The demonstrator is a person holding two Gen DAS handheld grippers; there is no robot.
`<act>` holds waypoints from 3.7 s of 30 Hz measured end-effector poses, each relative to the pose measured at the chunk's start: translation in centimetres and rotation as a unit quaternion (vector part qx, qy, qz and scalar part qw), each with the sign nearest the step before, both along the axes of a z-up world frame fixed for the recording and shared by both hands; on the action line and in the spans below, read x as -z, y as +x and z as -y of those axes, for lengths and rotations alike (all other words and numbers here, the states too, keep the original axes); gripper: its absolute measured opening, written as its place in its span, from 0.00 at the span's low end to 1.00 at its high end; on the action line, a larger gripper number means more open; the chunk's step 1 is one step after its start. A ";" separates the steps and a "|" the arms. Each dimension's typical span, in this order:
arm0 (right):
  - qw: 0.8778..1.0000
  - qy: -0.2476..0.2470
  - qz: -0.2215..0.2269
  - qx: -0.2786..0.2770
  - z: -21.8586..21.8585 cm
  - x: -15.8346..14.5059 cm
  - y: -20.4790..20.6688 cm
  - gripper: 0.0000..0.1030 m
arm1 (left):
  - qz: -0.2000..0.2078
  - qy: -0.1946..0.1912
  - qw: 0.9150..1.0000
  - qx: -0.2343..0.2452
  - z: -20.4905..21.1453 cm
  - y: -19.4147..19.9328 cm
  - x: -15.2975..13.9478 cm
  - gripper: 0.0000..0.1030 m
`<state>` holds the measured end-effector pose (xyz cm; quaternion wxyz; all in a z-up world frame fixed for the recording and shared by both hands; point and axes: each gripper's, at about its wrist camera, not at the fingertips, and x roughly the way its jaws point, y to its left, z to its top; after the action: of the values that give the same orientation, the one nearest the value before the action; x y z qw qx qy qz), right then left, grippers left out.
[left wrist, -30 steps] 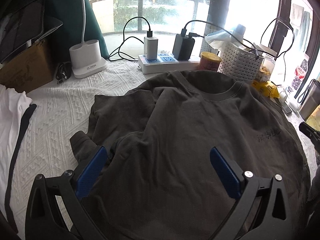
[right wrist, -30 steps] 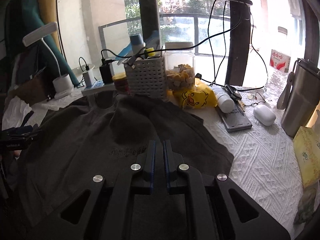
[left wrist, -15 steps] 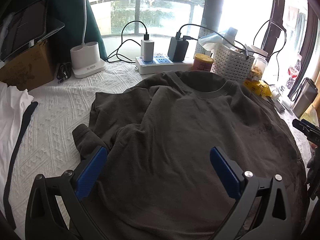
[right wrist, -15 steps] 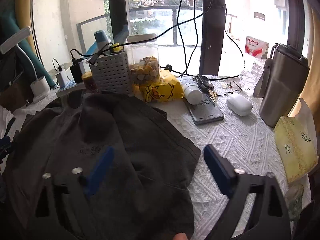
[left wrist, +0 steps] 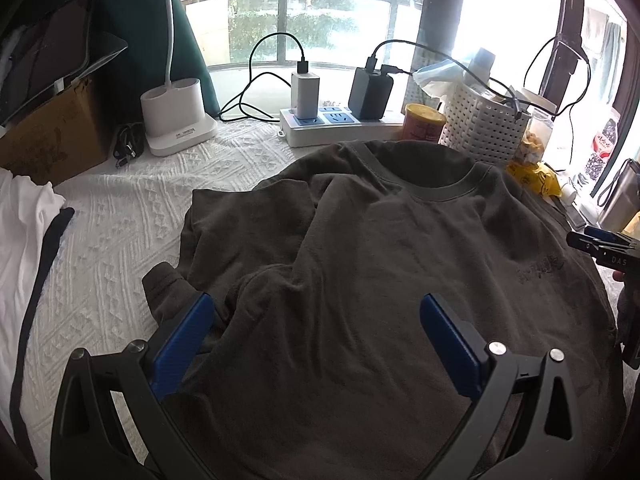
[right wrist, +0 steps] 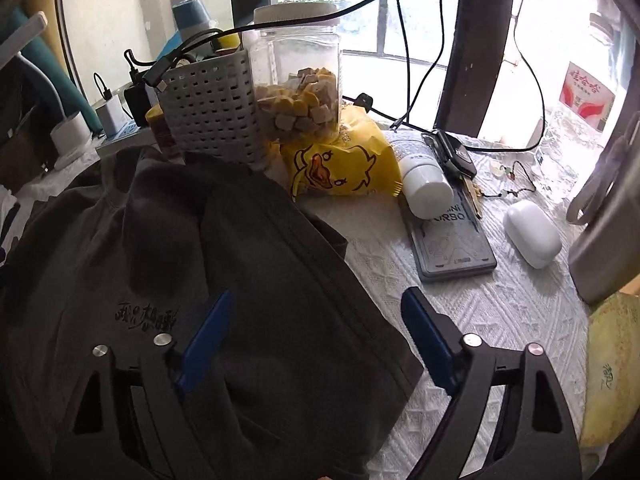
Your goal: Fold small clothes
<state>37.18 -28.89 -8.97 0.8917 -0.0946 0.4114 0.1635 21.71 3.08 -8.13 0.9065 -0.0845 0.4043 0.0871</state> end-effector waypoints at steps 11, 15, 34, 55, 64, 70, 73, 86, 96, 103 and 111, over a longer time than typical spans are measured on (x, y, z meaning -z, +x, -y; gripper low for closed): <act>0.999 -0.004 -0.001 -0.045 -0.9 0.5 -0.1 0.08 | -0.003 0.000 1.000 -0.004 -0.5 1.1 0.3 0.99; 0.999 -0.008 0.018 -0.036 -0.7 -0.6 -1.0 0.06 | 0.001 0.000 1.000 0.002 -0.4 0.9 0.1 0.99; 0.995 -0.018 0.059 -0.076 -6.7 -4.2 -7.8 0.07 | 0.034 -0.029 0.999 0.010 -1.6 -2.8 -1.2 0.99; 0.996 0.083 0.031 -0.031 -5.8 -1.7 -13.4 0.66 | 0.029 -0.025 0.999 0.007 -3.0 -5.4 -1.1 0.99; 0.994 0.104 -0.010 -0.012 -3.3 -0.5 -10.7 0.66 | 0.004 -0.010 1.000 -0.001 -2.6 -5.2 -0.5 0.99; 0.995 0.085 -0.025 -0.038 -5.9 1.4 -12.1 0.66 | -0.007 -0.002 1.000 -0.007 -2.9 -5.2 -0.2 0.99; 0.996 0.079 -0.023 -0.037 -6.0 1.5 -12.8 0.66 | -0.009 0.006 1.000 -0.007 -3.0 -5.2 0.0 0.99; 0.999 0.042 0.007 -0.017 -6.7 0.3 -15.2 0.66 | -0.019 0.002 1.000 0.023 -7.9 -3.1 1.0 0.98; 0.999 0.048 0.019 0.009 -6.6 -1.2 -15.1 0.66 | -0.051 0.019 0.996 0.076 -10.0 3.1 2.5 0.65; 0.999 0.042 0.011 0.019 -6.8 -1.0 -14.7 0.66 | -0.064 0.036 0.991 0.108 -9.0 4.7 3.0 0.33; 0.998 0.058 0.004 0.018 -7.1 -0.1 -14.4 0.66 | -0.070 0.037 0.990 0.115 -9.4 4.9 2.3 0.08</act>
<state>22.73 -21.78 -8.87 0.9002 -0.0357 0.3990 0.1706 26.63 12.49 -10.43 0.8827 0.0022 0.4700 0.0024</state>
